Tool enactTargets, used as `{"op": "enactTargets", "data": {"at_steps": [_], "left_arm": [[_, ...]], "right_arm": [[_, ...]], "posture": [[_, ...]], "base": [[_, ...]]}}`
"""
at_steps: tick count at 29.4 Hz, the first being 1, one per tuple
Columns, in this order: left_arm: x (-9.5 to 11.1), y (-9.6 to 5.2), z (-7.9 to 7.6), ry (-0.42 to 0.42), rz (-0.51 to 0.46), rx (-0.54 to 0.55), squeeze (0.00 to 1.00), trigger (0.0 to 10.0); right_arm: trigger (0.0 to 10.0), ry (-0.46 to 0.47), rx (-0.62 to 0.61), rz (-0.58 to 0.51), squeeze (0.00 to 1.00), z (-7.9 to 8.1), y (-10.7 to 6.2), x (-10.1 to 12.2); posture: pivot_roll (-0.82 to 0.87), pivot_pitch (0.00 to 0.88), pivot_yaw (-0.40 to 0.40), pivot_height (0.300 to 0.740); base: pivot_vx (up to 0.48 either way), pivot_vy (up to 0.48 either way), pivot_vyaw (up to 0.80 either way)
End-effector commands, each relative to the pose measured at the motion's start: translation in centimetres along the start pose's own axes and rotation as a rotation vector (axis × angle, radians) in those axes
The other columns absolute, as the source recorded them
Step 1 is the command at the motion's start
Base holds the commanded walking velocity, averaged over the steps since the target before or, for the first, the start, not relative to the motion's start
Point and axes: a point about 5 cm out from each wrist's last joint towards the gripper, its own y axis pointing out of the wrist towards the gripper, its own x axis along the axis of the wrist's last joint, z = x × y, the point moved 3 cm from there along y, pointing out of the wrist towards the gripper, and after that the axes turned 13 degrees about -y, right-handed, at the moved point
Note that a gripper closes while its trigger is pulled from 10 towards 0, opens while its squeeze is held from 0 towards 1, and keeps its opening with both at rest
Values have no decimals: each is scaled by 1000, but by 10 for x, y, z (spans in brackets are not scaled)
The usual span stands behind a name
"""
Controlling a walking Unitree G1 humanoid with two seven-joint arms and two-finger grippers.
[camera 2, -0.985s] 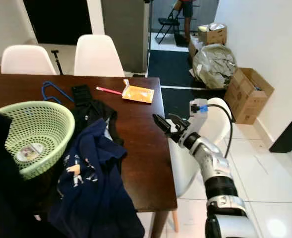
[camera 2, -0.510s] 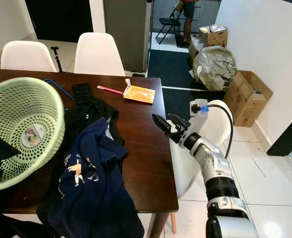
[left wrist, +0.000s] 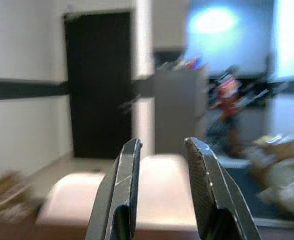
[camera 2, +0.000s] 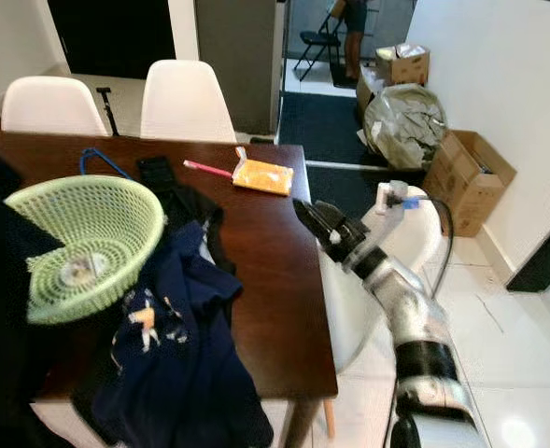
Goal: Hang hanger
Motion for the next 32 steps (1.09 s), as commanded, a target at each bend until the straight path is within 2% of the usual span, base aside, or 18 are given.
{"op": "enactTargets", "data": {"at_steps": [1,3,4,5,6,9,10,11,13,15,16,17,18,19,23,24,30,32], "left_arm": [[41,3,-48,-94,-114,-220,0,10000],[41,3,-48,-94,-114,-220,0,10000],[64,-1,-74,-157,-167,-355,0,10000],[64,-1,-74,-157,-167,-355,0,10000],[85,-7,-96,-221,-218,-475,0,10000],[97,-12,-108,-258,-247,-550,0,10000],[104,-14,-113,-281,-266,-582,0,10000],[111,-15,-117,-303,-286,-606,0,10000],[111,-15,-117,-303,-286,-606,0,10000],[122,-16,-123,-315,-313,-633,0,10000],[122,-16,-123,-315,-313,-633,0,10000],[125,-16,-126,-310,-320,-643,0,10000],[125,-16,-126,-310,-320,-643,0,10000],[127,-16,-128,-310,-323,-650,0,10000],[128,-16,-131,-302,-316,-652,0,10000],[128,-17,-132,-308,-309,-654,0,10000],[122,-12,-135,-328,-297,-635,0,10000],[122,-12,-135,-328,-297,-635,0,10000]], "right_arm": [[10000,11,213,-17,0,29,0,11],[10000,11,213,-17,0,29,0,11],[10000,13,319,-10,0,46,-1,14],[10000,13,319,-10,0,46,-1,14],[10000,2,429,9,157,65,0,20],[10000,-2,500,23,157,77,0,24],[10000,-28,568,66,878,90,2,23],[10000,-74,633,126,1000,106,10,16],[10000,-74,633,126,1000,106,10,16],[10000,-196,695,218,1000,134,31,-6],[10000,-196,695,218,1000,134,31,-6],[10000,-229,720,226,1000,147,41,-14],[10000,-229,720,226,1000,147,41,-14],[10000,-254,749,231,47,160,49,-20],[10000,-330,757,327,0,169,58,-38],[10000,-375,766,391,0,171,58,-48],[10000,-428,760,513,0,184,65,-76],[10000,-428,760,513,0,184,65,-76]], "posture": [[134,0,-36,740],[134,0,-36,740],[135,0,-33,740],[135,0,-33,740],[141,0,-33,740],[141,0,-33,740],[145,0,-31,740],[145,0,-30,740],[145,0,-30,740],[158,0,-33,740],[158,0,-33,740],[162,0,-33,740],[162,0,-33,740],[165,0,-31,740],[163,0,-25,740],[165,0,-23,740],[162,0,-21,740],[162,0,-21,740]], "base": [[0,0,0],[0,0,0],[0,0,0],[0,0,0],[0,0,0],[0,0,0],[0,0,0],[0,0,0],[0,0,0],[0,0,0],[0,0,0],[0,0,0],[0,0,0],[0,0,0],[0,0,0],[0,0,0],[0,0,0],[0,0,0]]}}
